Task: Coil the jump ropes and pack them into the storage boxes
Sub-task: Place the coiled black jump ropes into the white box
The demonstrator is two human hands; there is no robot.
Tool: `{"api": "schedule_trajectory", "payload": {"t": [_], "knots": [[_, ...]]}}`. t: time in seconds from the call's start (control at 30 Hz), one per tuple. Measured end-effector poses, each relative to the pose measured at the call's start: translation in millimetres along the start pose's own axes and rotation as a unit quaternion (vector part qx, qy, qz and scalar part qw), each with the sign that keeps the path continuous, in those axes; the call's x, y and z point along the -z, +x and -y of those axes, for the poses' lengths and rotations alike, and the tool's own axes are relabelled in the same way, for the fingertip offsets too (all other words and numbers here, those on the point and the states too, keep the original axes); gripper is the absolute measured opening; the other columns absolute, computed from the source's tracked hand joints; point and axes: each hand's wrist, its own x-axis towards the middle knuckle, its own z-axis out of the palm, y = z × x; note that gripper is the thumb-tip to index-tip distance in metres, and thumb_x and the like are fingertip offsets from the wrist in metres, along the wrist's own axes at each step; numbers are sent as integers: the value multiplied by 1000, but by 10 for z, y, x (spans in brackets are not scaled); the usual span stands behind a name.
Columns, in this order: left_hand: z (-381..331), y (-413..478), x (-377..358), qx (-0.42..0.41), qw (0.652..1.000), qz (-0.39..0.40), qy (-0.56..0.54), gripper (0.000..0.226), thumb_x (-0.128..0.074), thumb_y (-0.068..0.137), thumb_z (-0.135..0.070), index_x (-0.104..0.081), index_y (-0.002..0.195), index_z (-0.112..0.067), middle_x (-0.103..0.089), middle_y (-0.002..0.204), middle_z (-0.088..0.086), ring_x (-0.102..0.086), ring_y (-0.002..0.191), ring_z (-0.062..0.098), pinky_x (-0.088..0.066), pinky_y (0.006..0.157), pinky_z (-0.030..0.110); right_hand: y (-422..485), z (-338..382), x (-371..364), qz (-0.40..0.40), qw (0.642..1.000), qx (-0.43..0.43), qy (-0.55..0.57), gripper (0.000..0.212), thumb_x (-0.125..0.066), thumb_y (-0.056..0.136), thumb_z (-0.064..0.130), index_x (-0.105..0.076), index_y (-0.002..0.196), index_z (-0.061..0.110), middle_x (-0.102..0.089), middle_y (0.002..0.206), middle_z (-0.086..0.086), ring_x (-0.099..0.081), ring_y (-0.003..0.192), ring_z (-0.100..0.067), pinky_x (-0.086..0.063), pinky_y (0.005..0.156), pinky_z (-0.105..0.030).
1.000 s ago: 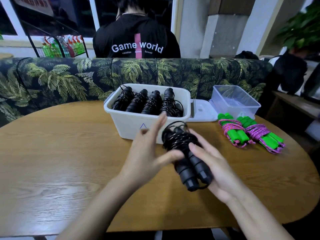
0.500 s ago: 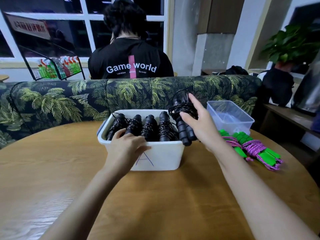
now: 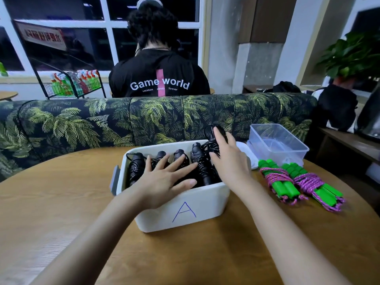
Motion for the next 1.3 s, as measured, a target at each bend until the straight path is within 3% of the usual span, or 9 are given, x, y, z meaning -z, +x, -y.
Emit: {"api": "schedule_trajectory", "payload": {"t": [0.17, 0.27, 0.37, 0.6, 0.83, 0.97, 1.07, 1.17, 1.3], "knots": [[12, 34, 67, -3, 1000, -3, 13, 106, 10, 58, -94, -17, 151, -50, -3, 164, -17, 5, 152, 14, 12, 116, 60, 18, 93, -56, 1, 1000, -16, -20, 66, -44, 103, 23, -8, 156, 36, -7, 165, -6, -58, 112, -42, -43, 83, -41], [-87, 189, 123, -36, 995, -64, 67, 83, -4, 82, -77, -28, 152, -39, -12, 164, -13, -8, 151, 14, -2, 120, 49, 4, 71, -93, -15, 1000, -25, -5, 67, -45, 103, 25, -8, 156, 37, -7, 165, -3, -58, 113, -39, -44, 84, -40], [-201, 412, 156, -55, 994, -42, 81, 52, -22, 102, -57, -23, 152, -43, -3, 165, -10, -4, 151, 18, -7, 121, 46, 11, 50, -110, -29, 999, -37, 9, 66, -46, 102, 27, -9, 156, 37, -6, 166, 0, -60, 112, -37, -44, 84, -40], [-143, 402, 144, -22, 991, -8, 130, 51, -22, 102, -57, -14, 152, -49, 0, 165, -10, -7, 152, 18, -8, 121, 53, 34, 21, -79, 10, 1000, -2, -24, 65, -45, 103, 30, -8, 156, 37, -6, 166, 1, -58, 117, -36, -44, 88, -40], [-62, 382, 23, -24, 995, -49, 87, 48, -26, 103, -54, -17, 150, -54, -5, 165, -12, -3, 152, 14, -8, 121, 46, 134, -125, -145, 78, 994, 63, -49, 64, -40, 104, 28, -5, 158, 22, -13, 164, -6, 6, 152, -28, -13, 122, -43], [-7, 419, 20, -42, 997, -65, 18, 41, -36, 102, -48, -47, 141, -45, -35, 158, -6, -26, 147, 17, -24, 118, 44, 182, -108, -204, 149, 984, 48, -85, 65, -36, 105, 24, 1, 157, 18, -8, 163, -12, 5, 152, -32, -2, 122, -45], [-8, 584, 100, -45, 973, -191, -125, 40, -41, 99, -42, -70, 114, -19, -66, 124, 0, -57, 118, 21, -46, 102, 42, 197, -72, -170, 201, 973, 39, -110, 71, -36, 101, 26, 7, 157, 18, 1, 164, -14, 8, 151, -32, 4, 121, -54], [-153, 899, 141, -61, 981, -160, -92, 49, -36, 106, -29, -33, 153, -14, -22, 162, 1, -18, 150, 17, -14, 122, 36, 174, -71, -122, 210, 972, 42, -101, 76, -38, 98, 34, 7, 157, 16, 6, 165, -13, 14, 151, -32, 6, 118, -60], [-240, 1097, 47, -60, 993, -49, -88, 51, -23, 107, -38, -10, 157, -31, -1, 165, -11, 1, 152, 12, 2, 122, 48, 118, -145, -92, 186, 977, 55, -89, 75, -34, 100, 36, 9, 156, 11, 11, 165, -12, 17, 150, -28, 6, 120, -57]]}}
